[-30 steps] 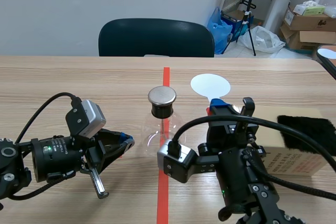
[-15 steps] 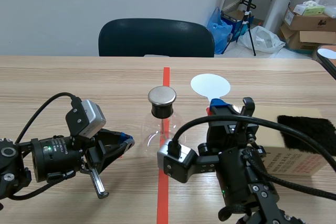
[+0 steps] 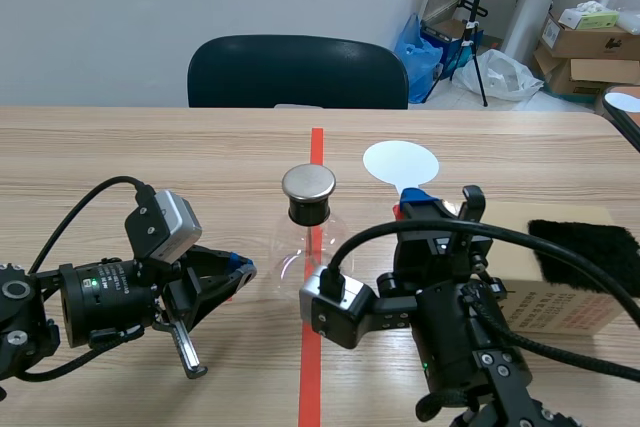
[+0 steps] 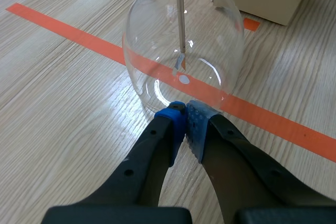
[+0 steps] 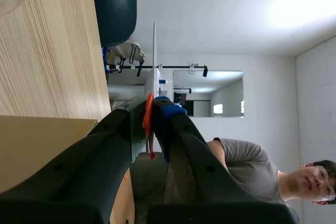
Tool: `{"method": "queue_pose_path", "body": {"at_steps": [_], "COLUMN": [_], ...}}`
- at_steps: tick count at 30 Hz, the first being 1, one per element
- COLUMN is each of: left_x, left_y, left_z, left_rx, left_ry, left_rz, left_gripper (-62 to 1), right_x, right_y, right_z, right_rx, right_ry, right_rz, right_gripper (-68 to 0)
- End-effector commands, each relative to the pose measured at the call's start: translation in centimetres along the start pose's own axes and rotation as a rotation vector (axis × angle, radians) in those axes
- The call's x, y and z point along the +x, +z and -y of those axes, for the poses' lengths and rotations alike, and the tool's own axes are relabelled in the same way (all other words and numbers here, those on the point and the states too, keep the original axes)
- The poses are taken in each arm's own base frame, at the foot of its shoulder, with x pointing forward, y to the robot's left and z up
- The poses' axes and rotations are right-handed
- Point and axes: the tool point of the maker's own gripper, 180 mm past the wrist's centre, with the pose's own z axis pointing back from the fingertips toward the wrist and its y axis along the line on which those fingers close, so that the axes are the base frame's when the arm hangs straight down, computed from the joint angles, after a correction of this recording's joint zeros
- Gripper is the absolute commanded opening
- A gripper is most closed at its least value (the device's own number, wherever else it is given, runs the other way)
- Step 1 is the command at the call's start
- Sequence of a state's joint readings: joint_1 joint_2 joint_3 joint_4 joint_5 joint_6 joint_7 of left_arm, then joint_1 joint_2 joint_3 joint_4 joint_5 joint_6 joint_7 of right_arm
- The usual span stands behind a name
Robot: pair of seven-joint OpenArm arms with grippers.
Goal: Do the electroscope experiment
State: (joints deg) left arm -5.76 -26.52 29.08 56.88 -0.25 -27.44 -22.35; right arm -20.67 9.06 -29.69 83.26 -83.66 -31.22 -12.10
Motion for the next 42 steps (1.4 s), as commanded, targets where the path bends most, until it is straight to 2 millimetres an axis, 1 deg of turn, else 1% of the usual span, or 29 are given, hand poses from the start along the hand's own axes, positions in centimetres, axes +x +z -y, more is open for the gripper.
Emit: {"method": "queue_pose_path", "body": {"at_steps": [1, 5, 12, 31, 35, 42], "left_x": [1.5, 1.5, 1.5, 1.5, 1.5, 1.5], "left_y": [-0.4, -0.4, -0.4, -0.4, -0.4, -0.4], "left_z": [-0.6, -0.6, -0.6, -0.6, -0.6, -0.6], "left_rx": [0.007, 0.007, 0.007, 0.007, 0.007, 0.007], "left_ry": [-0.01, -0.01, -0.01, -0.01, -0.01, -0.01], "left_rz": [0.044, 0.044, 0.044, 0.044, 0.044, 0.044], "left_gripper": [-58.2, -58.2, -58.2, -58.2, -58.2, -58.2], "right_x": [-0.5, -0.4, 0.7, 5.7, 6.2, 6.2], "right_y": [-0.5, -0.5, -0.5, 0.5, 0.7, 0.7], "right_z": [1.3, 1.3, 1.3, 1.3, 1.3, 1.3], "right_rx": [-0.046, -0.046, -0.047, -0.046, -0.046, -0.046], "right_ry": [0.003, 0.003, 0.004, 0.011, 0.011, 0.012], "right_rz": [-0.009, -0.004, 0.058, 0.344, 0.369, 0.37], "right_gripper": [-66.5, -66.5, -66.5, -66.5, -66.5, -66.5]}}
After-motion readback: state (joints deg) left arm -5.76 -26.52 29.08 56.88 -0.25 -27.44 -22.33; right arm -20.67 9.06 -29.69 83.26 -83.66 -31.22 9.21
